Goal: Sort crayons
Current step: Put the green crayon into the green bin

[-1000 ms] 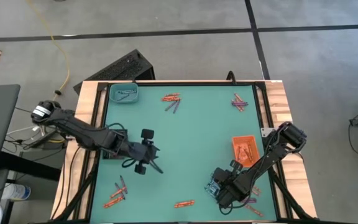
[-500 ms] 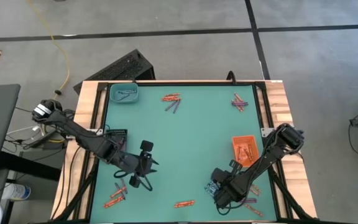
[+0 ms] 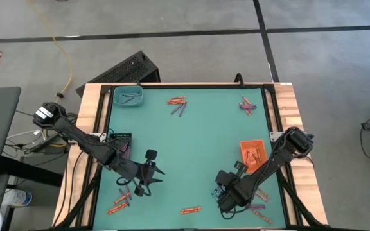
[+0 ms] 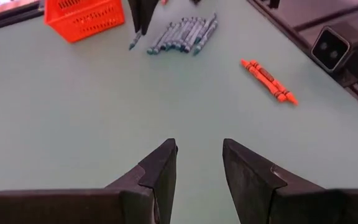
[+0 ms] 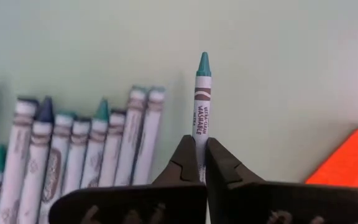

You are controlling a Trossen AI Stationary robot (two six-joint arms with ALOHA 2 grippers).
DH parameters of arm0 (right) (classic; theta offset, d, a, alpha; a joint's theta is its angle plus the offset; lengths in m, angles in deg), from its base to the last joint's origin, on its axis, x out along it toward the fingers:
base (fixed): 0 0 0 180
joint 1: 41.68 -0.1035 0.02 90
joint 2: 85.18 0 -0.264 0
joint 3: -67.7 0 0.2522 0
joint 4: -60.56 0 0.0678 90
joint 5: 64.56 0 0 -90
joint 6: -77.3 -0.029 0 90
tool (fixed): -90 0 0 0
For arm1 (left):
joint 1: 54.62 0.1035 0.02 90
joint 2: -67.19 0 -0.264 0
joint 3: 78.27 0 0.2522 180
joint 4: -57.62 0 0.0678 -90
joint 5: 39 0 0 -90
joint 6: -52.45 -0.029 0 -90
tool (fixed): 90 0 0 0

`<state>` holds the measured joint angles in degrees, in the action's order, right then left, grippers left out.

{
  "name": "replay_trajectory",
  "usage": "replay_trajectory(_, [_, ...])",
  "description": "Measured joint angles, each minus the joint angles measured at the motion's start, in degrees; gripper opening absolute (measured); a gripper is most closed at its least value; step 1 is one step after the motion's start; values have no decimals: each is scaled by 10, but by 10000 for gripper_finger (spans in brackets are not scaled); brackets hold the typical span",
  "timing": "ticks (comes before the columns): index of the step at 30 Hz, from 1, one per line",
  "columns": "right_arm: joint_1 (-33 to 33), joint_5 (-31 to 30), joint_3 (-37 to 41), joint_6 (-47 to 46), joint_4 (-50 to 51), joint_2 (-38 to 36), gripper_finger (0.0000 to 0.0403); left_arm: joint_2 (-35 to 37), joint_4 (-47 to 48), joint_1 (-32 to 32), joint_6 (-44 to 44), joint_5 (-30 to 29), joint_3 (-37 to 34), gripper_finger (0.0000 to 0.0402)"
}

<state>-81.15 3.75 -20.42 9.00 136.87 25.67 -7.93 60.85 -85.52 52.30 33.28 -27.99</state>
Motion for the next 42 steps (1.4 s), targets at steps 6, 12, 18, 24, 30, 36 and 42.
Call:
replay_trajectory(6, [20, -39, -29, 45, 4, -1, 3, 0, -102, 0, -17, -7, -37, 122])
replay_trajectory(12, [42, -109, -71, 101, 4, -1, 3, 0, -223, 1, -49, -42, -73, 122])
replay_trajectory(18, [54, -178, -123, 168, -3, -2, 3, 0, -326, 3, -67, -70, -104, 122])
replay_trajectory(24, [59, -240, -165, 245, -30, -2, 3, 0, -344, 14, -72, -67, -109, 122])
replay_trajectory(30, [64, -270, -185, 349, -124, -2, 3, 0, -353, 32, -76, -52, -109, 122])
replay_trajectory(36, [70, -277, -188, 473, -239, -2, 3, 0, -379, 42, -93, -51, -109, 122])
replay_trajectory(42, [71, -277, -188, 589, -344, -2, 3, 0, -419, 43, -111, -52, -109, 122])
